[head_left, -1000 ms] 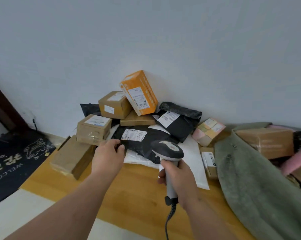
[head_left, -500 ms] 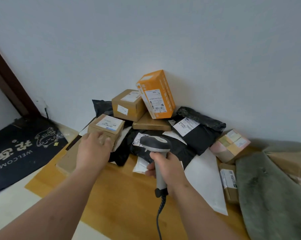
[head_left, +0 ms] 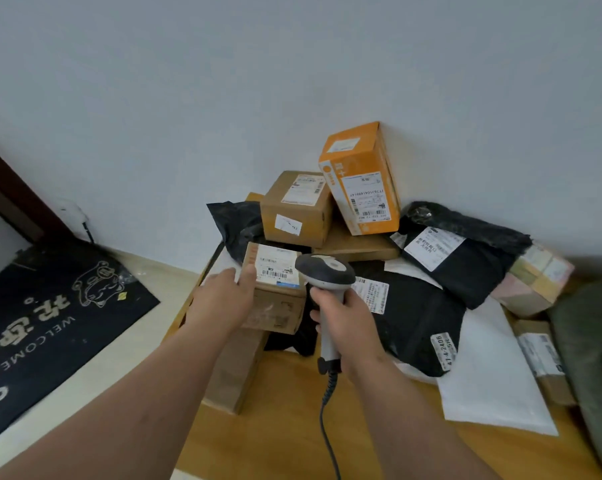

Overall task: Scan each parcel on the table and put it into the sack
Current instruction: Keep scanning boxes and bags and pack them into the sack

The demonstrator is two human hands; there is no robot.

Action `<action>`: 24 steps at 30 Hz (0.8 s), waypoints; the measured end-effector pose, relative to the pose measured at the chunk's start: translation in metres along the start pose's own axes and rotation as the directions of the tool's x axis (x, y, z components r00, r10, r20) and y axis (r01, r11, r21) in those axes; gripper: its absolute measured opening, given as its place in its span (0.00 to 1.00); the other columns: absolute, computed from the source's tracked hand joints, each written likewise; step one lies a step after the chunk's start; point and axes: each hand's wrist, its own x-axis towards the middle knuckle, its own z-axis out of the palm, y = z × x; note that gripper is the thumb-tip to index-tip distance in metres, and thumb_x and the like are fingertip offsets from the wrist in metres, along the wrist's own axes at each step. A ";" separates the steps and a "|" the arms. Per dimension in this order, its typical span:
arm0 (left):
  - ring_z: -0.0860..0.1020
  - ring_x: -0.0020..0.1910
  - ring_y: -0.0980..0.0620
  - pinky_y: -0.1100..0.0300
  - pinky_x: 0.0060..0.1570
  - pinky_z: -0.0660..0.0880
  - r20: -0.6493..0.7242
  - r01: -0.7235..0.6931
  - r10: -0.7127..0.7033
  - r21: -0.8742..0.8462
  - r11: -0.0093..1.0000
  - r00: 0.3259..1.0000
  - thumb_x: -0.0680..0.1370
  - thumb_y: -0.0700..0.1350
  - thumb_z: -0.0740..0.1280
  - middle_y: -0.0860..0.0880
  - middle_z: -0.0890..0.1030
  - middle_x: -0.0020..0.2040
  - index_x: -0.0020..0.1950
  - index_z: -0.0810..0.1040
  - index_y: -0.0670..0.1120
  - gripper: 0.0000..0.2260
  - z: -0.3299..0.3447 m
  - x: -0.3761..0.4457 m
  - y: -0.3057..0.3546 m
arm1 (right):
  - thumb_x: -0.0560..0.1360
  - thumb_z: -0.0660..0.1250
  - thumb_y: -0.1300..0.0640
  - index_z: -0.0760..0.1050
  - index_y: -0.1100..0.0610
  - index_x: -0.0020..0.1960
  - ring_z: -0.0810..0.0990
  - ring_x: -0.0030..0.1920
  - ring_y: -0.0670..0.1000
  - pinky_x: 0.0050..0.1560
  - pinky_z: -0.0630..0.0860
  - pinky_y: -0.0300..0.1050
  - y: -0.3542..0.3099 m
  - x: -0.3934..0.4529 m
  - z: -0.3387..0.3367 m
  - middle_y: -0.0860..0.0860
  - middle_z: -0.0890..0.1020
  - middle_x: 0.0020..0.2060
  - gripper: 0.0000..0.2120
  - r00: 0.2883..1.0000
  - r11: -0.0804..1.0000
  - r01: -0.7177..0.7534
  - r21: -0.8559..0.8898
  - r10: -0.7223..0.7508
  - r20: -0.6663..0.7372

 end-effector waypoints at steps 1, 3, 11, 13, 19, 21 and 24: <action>0.74 0.53 0.46 0.53 0.52 0.72 0.041 -0.009 0.010 -0.008 1.000 0.999 0.82 0.63 0.45 0.42 0.78 0.62 0.67 0.74 0.46 0.29 0.001 0.000 0.000 | 0.76 0.70 0.49 0.75 0.43 0.49 0.82 0.53 0.50 0.59 0.78 0.53 0.002 0.001 0.004 0.45 0.82 0.50 0.04 1.000 1.000 0.004 -0.013 -0.004 -0.020; 0.72 0.50 0.50 0.56 0.48 0.70 0.093 -0.031 0.035 -0.037 0.999 0.995 0.84 0.59 0.46 0.44 0.79 0.61 0.68 0.73 0.47 0.25 0.003 -0.003 0.001 | 0.77 0.70 0.49 0.75 0.43 0.54 0.80 0.54 0.49 0.59 0.77 0.52 0.005 0.000 0.010 0.46 0.81 0.53 0.07 1.000 1.000 0.005 -0.021 -0.005 -0.024; 0.75 0.61 0.49 0.51 0.58 0.75 0.065 -0.052 0.083 -0.385 0.921 0.994 0.82 0.57 0.59 0.49 0.78 0.64 0.72 0.72 0.52 0.20 -0.006 -0.012 0.001 | 0.77 0.71 0.53 0.76 0.42 0.54 0.81 0.56 0.47 0.61 0.78 0.50 0.016 -0.015 0.016 0.42 0.83 0.52 0.09 0.991 0.979 0.084 0.184 -0.062 -0.119; 0.76 0.60 0.52 0.58 0.49 0.75 0.079 -0.040 0.090 -0.491 0.870 0.993 0.82 0.56 0.61 0.51 0.79 0.63 0.71 0.73 0.55 0.18 -0.005 -0.017 0.005 | 0.78 0.70 0.55 0.76 0.42 0.54 0.82 0.55 0.46 0.59 0.79 0.49 0.017 -0.019 0.010 0.43 0.84 0.52 0.09 0.987 0.964 0.099 0.248 -0.063 -0.147; 0.77 0.49 0.58 0.64 0.38 0.71 0.194 -0.025 0.177 -0.606 0.795 0.965 0.82 0.53 0.63 0.53 0.78 0.57 0.67 0.69 0.61 0.14 0.013 -0.050 0.025 | 0.78 0.69 0.54 0.77 0.41 0.54 0.82 0.55 0.47 0.58 0.80 0.49 0.015 -0.041 -0.027 0.42 0.83 0.51 0.08 0.972 0.951 0.167 0.261 -0.114 -0.207; 0.78 0.52 0.56 0.61 0.43 0.75 0.202 -0.055 0.217 -0.598 0.800 0.955 0.80 0.54 0.65 0.54 0.78 0.60 0.66 0.69 0.62 0.14 0.021 -0.062 0.031 | 0.77 0.70 0.51 0.78 0.40 0.52 0.81 0.56 0.46 0.61 0.78 0.53 0.015 -0.049 -0.047 0.41 0.83 0.50 0.07 0.965 0.955 0.168 0.243 -0.108 -0.241; 0.77 0.56 0.54 0.51 0.57 0.76 0.250 -0.084 0.268 -0.568 0.819 0.930 0.77 0.54 0.70 0.55 0.74 0.64 0.66 0.68 0.61 0.19 0.036 -0.080 0.044 | 0.76 0.71 0.50 0.78 0.39 0.52 0.81 0.56 0.46 0.64 0.77 0.57 0.017 -0.062 -0.080 0.38 0.84 0.49 0.07 0.959 0.951 0.169 0.261 -0.097 -0.266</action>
